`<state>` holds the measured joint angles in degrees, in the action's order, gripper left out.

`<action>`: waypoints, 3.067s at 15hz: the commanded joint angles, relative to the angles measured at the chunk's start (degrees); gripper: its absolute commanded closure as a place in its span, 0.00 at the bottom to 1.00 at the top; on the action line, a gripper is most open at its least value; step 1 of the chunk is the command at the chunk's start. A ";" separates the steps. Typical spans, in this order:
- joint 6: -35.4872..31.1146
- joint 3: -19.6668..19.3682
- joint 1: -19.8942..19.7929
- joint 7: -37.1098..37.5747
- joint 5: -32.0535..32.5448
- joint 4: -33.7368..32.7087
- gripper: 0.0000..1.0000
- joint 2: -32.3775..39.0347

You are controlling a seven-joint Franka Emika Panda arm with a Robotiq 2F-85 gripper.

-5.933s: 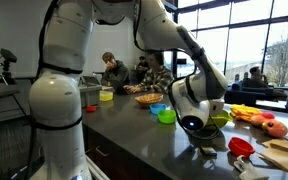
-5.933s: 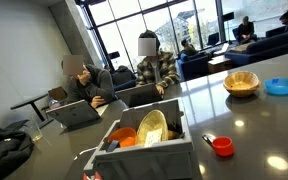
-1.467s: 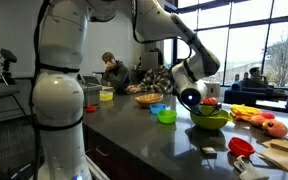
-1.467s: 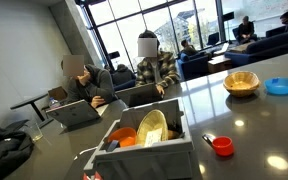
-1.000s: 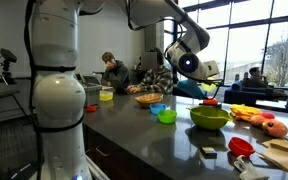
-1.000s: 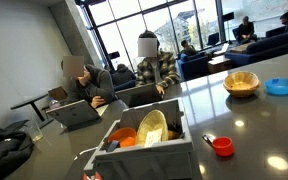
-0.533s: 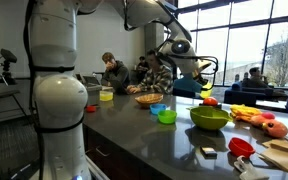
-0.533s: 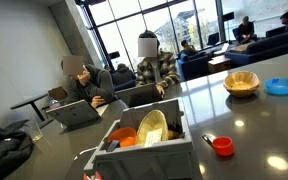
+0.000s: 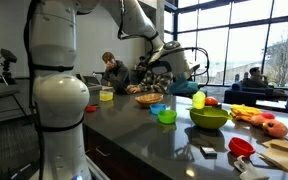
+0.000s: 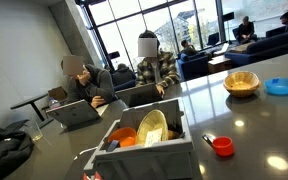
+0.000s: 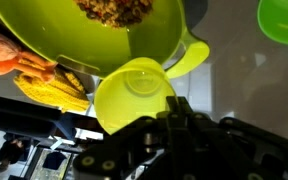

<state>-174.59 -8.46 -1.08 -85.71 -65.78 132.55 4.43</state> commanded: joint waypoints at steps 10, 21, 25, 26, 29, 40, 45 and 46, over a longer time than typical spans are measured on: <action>7.71 -3.57 -1.64 26.18 57.18 9.86 0.99 -7.54; 36.63 -0.48 0.01 43.58 62.73 -5.82 0.99 -26.71; 47.29 1.04 1.11 45.88 63.84 -11.06 0.99 -28.80; 48.72 1.14 1.09 46.28 64.11 -11.75 0.99 -28.99; 51.61 0.19 1.24 45.96 62.87 -12.47 0.99 -29.23; 56.92 -2.63 -0.31 54.09 60.26 -9.03 0.99 -29.78; 58.48 -2.80 -1.13 59.23 60.21 -6.02 0.99 -30.88; 58.79 -2.76 -1.37 60.28 60.31 -5.43 0.99 -31.10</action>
<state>-117.12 -11.22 -1.75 -28.46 -5.53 124.93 -24.38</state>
